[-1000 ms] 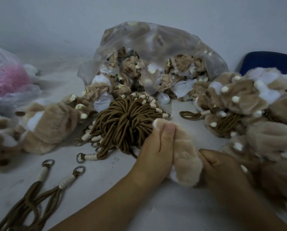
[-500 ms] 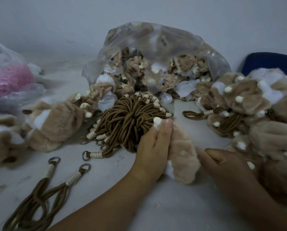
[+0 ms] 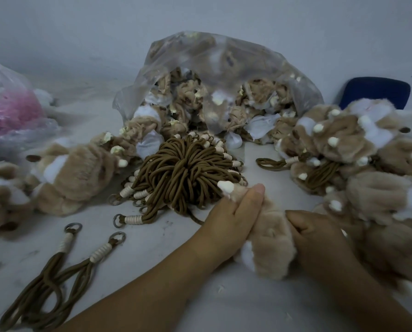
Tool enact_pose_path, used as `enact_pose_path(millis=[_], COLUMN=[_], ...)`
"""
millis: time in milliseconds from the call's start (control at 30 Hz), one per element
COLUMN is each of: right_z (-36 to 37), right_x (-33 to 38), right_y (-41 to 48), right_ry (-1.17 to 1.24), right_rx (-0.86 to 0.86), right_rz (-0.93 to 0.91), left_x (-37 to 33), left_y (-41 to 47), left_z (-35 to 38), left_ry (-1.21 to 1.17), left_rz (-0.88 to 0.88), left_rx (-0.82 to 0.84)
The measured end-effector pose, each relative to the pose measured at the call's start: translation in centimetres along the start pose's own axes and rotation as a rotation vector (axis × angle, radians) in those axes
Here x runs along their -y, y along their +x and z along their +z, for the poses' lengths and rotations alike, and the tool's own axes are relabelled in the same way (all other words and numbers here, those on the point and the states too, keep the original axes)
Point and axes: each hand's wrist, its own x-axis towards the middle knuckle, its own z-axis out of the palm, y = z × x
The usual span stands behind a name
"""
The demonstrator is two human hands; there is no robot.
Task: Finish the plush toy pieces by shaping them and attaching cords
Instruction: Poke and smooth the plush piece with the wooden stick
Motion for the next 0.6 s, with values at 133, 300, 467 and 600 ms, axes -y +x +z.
enact_pose_path(millis=[133, 300, 467, 600], right_z=[0.39, -0.22, -0.19, -0.32], right_x=[0.01, 0.29, -0.08, -0.14], right_y=[0.24, 0.14, 0.19, 0.08], right_ry=[0.056, 0.011, 0.022, 0.085], right_rx=[0.012, -0.048, -0.043, -0.068], right_rz=[0.133, 0.148, 0.187, 0.150], left_x=[0.35, 0.28, 0.00, -0.48], left_y=[0.06, 0.42, 0.44, 0.48], left_z=[-0.23, -0.58, -0.61, -0.56], left_ry=[-0.005, 0.006, -0.111, -0.204], left_rz=[0.043, 0.121, 0.144, 0.117], left_rx=[-0.076, -0.193, -0.252, -0.278])
